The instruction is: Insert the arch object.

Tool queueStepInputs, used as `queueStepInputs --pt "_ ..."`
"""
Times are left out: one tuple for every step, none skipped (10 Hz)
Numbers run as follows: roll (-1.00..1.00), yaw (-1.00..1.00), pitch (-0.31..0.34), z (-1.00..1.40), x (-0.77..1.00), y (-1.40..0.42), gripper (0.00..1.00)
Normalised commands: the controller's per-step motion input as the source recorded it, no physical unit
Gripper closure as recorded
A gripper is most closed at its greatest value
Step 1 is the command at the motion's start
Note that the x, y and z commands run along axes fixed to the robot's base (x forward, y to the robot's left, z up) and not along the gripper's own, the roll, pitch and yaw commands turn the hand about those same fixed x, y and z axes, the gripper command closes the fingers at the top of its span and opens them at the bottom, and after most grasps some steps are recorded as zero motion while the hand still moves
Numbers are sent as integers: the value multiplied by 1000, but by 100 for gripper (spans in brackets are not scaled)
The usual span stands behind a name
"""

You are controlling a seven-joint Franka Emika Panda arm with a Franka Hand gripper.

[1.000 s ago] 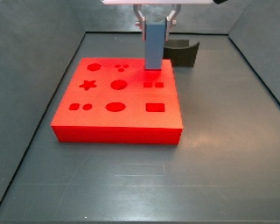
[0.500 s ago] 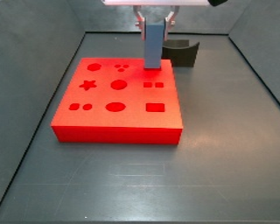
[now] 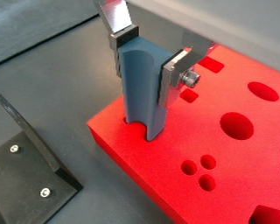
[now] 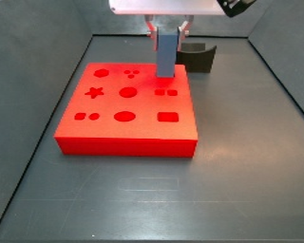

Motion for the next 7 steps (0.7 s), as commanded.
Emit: queueStepInputs --pt "0 6 -67 -317 0 0 100" --pt "0 6 -31 -471 34 0 100" --pt "0 0 -4 -666 91 91 100" --pt "119 0 0 -817 0 60 100" --pt "207 0 11 -880 26 0 100" --pt "156 -80 41 -951 146 20 100" --pt "310 -57 67 -634 40 0 100"
